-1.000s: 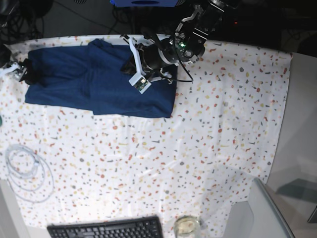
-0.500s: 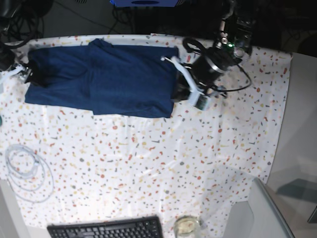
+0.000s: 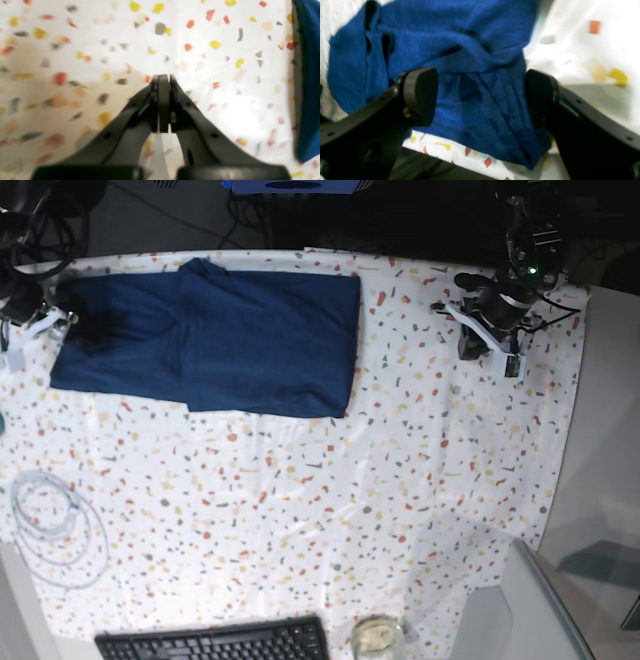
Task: Layout the t-shirt on the table in an organized manner, then fold the t-shirt properly
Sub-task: 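Grasp the shirt's end with the left gripper and fold it inward, then grasp the bundle's side with the right gripper and fold it inward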
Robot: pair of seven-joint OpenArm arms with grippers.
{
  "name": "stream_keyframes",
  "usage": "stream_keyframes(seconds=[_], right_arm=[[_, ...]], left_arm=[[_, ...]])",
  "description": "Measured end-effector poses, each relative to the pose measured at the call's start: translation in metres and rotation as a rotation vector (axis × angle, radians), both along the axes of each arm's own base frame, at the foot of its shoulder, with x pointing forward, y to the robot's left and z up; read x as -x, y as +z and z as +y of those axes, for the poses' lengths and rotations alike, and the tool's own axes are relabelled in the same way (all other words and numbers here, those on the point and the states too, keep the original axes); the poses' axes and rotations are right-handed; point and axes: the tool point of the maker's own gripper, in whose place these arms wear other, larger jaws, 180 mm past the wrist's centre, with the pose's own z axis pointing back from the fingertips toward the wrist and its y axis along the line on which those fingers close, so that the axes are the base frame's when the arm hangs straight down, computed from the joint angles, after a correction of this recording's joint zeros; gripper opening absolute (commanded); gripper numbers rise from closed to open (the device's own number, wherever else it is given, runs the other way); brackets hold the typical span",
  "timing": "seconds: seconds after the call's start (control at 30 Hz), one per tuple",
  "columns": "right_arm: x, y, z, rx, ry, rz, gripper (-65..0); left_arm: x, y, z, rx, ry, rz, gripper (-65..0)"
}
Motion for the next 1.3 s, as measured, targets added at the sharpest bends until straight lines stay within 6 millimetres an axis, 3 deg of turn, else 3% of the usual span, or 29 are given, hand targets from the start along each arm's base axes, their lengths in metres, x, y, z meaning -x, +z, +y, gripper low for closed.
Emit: stream_keyframes(seconds=[0.17,0.4,0.47,0.53,0.6,0.7,0.97,1.17,1.3], right_arm=[[-0.008,0.0,0.016,-0.017,0.039,-0.007,-15.3],[-0.009,0.0,0.017,-0.02,0.037,-0.009,-15.8],[-0.009,0.0,0.017,-0.02,0.037,-0.009,-18.8],[-0.009,0.0,0.019,-0.022,0.042,-0.007,-26.1],[-0.008,-0.002,0.023,-0.031,0.043,-0.004,-34.4],[-0.008,-0.004,0.03,-0.041,0.06,0.01,-40.7],[-0.013,-0.004,0.032,-0.041,0.074,0.018,-42.6],[-0.013,-0.004,0.035,-0.042,0.083,0.022,-65.0],[-0.017,-0.003,0.036,-0.042,0.092,0.02,-64.1]], left_arm=[[0.0,-0.015,-0.04,0.075,-0.051,-0.027,-65.0],[0.003,-0.026,-0.089,0.155,-0.142,-0.041,-65.0],[0.001,-0.028,-0.1,0.173,-0.162,-0.044,-65.0],[0.002,-0.028,-0.108,0.186,-0.176,-0.05,-65.0],[0.003,-0.028,-0.113,0.194,-0.187,-0.058,-65.0],[0.003,-0.028,-0.12,0.208,-0.181,-0.06,-65.0],[-0.003,-0.029,-0.131,0.228,-0.194,-0.058,-65.0],[-0.003,-0.029,-0.128,0.223,-0.188,-0.058,-65.0],[0.0,-0.03,-0.125,0.22,-0.189,-0.053,-65.0]])
